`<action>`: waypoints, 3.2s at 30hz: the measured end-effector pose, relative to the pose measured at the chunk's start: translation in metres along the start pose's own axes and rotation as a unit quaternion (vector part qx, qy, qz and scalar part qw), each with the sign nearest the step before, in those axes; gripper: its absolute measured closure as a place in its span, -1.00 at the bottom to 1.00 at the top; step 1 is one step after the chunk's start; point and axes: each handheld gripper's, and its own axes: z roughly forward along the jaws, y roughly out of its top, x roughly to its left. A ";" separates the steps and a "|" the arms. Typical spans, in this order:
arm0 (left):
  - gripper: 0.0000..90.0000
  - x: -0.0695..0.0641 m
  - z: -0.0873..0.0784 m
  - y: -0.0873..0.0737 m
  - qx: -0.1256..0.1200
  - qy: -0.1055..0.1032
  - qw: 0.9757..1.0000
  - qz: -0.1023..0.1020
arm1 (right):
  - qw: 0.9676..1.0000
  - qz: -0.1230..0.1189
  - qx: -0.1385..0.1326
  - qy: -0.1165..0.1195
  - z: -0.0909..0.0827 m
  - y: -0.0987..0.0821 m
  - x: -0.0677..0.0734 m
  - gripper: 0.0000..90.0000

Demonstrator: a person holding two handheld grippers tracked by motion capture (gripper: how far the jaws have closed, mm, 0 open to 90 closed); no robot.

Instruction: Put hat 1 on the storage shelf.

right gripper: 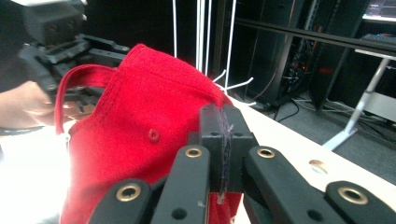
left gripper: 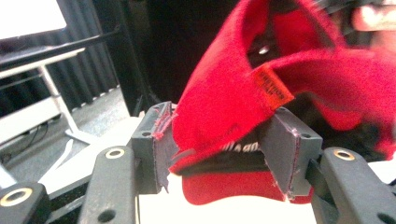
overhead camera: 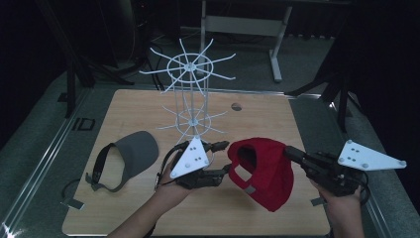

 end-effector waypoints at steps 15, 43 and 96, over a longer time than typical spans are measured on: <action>-0.08 0.012 -0.028 -0.019 -0.001 0.030 0.999 -0.037 | 0.999 0.011 -0.008 -0.036 -0.009 0.003 -0.007 0.98; -0.10 0.010 -0.055 -0.108 0.020 0.005 0.996 -0.087 | 0.996 0.023 -0.045 -0.075 -0.004 0.041 -0.033 0.98; -0.10 0.007 -0.062 -0.152 0.026 0.028 0.992 -0.124 | 0.996 0.019 -0.024 -0.080 0.073 0.087 -0.059 0.98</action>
